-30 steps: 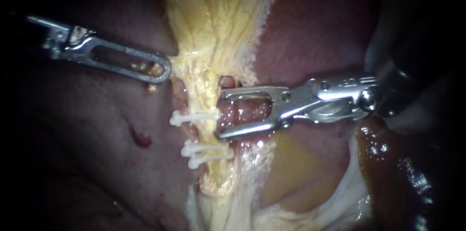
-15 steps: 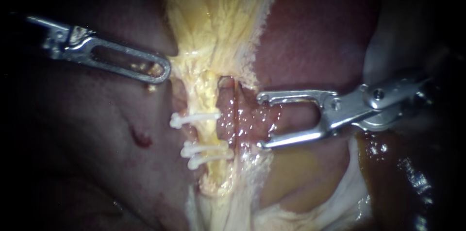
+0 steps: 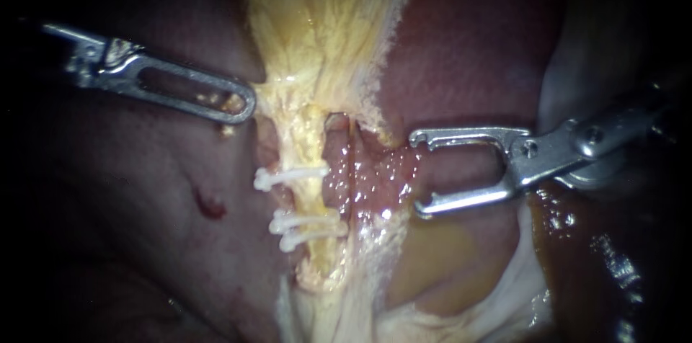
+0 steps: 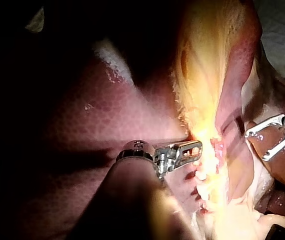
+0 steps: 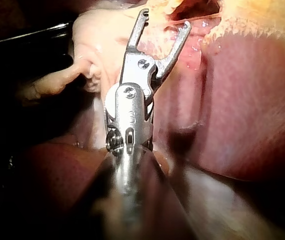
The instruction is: Going back third clip left tube
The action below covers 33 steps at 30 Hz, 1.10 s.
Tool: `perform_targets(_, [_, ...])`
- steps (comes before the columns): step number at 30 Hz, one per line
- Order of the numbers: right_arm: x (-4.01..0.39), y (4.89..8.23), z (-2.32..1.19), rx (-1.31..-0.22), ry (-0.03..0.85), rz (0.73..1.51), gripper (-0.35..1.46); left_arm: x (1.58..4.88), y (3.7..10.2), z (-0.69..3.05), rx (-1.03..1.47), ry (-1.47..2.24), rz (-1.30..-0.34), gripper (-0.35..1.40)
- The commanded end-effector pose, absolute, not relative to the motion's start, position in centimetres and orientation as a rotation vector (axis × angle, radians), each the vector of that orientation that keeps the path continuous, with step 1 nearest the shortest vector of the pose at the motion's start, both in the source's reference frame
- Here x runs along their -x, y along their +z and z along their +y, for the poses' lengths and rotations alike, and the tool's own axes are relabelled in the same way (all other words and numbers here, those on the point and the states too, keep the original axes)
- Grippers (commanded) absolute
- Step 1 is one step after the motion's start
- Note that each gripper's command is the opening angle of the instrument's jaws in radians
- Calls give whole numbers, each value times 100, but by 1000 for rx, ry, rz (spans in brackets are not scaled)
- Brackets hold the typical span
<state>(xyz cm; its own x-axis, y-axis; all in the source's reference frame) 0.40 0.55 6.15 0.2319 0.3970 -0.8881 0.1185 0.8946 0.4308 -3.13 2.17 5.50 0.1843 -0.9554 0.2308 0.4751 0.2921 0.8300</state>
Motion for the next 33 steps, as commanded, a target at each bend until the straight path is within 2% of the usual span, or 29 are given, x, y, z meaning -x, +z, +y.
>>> perform_targets(1, [-40,615,55,-454,196,1337,50,316,553,215,-686,-1129,-862,-35])
perform_targets(17, [-38,615,55,-451,191,1338,50,369,615,202,-696,-1097,-834,-35])
perform_targets(33, [-38,615,55,-451,191,1338,50,371,620,202,-698,-1092,-832,-35])
